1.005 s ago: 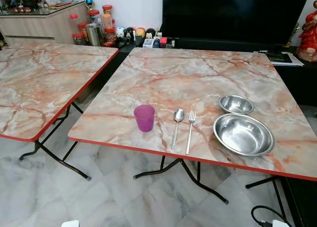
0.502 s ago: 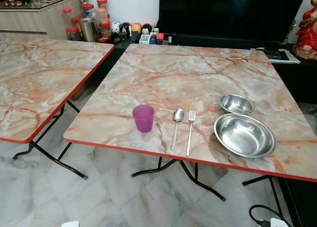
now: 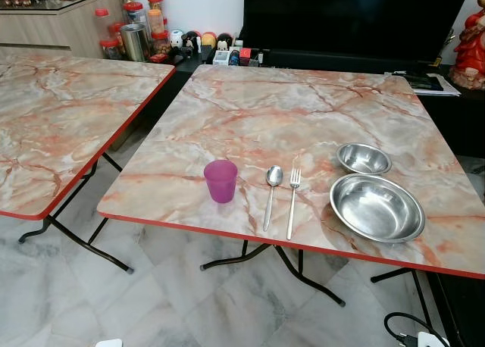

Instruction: Setting the table

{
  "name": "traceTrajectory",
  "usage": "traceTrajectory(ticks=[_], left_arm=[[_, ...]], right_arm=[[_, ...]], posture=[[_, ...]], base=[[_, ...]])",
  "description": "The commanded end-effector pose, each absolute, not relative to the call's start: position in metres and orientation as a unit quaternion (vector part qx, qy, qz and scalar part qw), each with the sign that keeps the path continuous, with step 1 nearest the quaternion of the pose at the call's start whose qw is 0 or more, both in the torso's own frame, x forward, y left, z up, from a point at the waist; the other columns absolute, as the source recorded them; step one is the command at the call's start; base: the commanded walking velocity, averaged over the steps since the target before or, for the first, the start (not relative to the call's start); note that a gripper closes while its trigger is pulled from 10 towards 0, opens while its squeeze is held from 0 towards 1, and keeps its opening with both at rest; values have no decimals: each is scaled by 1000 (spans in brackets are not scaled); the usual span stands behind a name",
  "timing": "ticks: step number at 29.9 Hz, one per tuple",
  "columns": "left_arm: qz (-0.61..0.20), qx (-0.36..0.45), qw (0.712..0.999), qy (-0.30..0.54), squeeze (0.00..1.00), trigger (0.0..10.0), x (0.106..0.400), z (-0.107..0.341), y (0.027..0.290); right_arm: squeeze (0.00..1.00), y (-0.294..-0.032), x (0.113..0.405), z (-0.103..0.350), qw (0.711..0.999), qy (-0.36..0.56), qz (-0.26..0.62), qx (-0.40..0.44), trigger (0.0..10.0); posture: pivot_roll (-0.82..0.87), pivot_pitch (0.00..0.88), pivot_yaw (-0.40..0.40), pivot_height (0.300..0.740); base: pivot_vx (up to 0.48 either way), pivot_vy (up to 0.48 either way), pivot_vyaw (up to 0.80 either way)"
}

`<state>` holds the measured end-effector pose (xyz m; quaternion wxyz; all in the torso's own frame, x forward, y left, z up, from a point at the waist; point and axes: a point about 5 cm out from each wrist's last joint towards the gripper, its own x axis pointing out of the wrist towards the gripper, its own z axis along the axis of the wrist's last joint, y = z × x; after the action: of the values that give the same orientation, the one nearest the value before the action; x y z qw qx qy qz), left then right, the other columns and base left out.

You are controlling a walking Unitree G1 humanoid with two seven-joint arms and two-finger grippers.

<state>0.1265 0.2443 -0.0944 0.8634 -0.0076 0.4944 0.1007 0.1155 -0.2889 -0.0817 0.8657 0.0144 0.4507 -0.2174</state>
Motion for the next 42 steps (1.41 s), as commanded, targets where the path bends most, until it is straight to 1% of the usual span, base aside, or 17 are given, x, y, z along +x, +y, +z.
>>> traceTrajectory(ticks=[1,4,5,7,8,9,11,13,16,20,22,27,30,33,36,38,42], left_arm=[[103,-7,862,497,0,10000,123,-95,247],[105,-8,862,496,0,10000,124,-94,249],[105,-8,862,496,0,10000,124,-94,249],[109,-7,862,495,0,10000,125,-93,250],[110,-7,862,494,0,10000,125,-93,251],[110,-6,862,494,0,10000,126,-93,251],[111,-6,863,494,0,10000,126,-93,251],[110,-5,863,494,0,10000,126,-93,252],[109,-4,863,493,0,10000,127,-92,251],[107,-4,863,493,0,10000,128,-92,250],[105,-4,864,493,0,10000,128,-92,250],[100,0,863,494,0,10000,129,-92,250],[99,2,863,495,0,10000,129,-92,251],[98,4,863,496,0,10000,129,-92,251],[96,7,863,497,0,10000,130,-91,252],[95,8,863,496,0,10000,131,-91,252],[93,10,863,496,0,10000,131,-91,252]], right_arm=[[0,-292,113,-82,853,462,-244,13,10000],[0,-294,111,-81,844,452,-288,8,10000],[0,-294,111,-81,844,452,-288,8,10000],[0,-295,113,-78,853,423,-307,10,10000],[0,-295,119,-76,862,406,-302,8,10000],[0,-293,147,-65,883,369,-291,-3,10000],[0,-291,191,-44,910,309,-276,-17,10000],[0,-285,205,-36,925,279,-259,-6,10000],[0,-278,210,-34,937,267,-223,-8,10000],[0,-271,205,-40,942,276,-191,0,10000],[0,-272,195,-45,938,286,-196,2,10000],[0,-275,183,-50,934,291,-206,-5,10000],[0,-276,178,-49,939,275,-204,-5,10000],[0,-273,172,-45,951,249,-185,0,10000],[0,-271,162,-41,957,229,-176,1,10000],[0,-270,154,-35,961,213,-177,2,10000],[0,-265,146,-24,968,188,-168,0,10000]], posture=[[-71,0,-4,732],[-66,0,-2,732],[-66,0,-2,732],[-55,0,-3,732],[-55,0,-2,732],[-53,0,0,732],[-53,0,1,732],[-56,0,4,732],[-53,0,3,732],[-55,0,5,732],[-56,0,6,732],[-58,0,11,732],[-64,0,14,732],[-73,0,19,732],[-82,0,22,732],[-88,0,21,732],[-91,0,24,732]], base=[[0,0,0],[0,0,0],[0,0,0],[0,0,0],[0,0,0],[0,0,0],[0,0,0],[0,0,0],[0,0,0],[0,0,0],[0,0,0],[0,0,0],[0,0,0],[0,0,0],[0,0,0],[0,0,0],[0,0,0]])
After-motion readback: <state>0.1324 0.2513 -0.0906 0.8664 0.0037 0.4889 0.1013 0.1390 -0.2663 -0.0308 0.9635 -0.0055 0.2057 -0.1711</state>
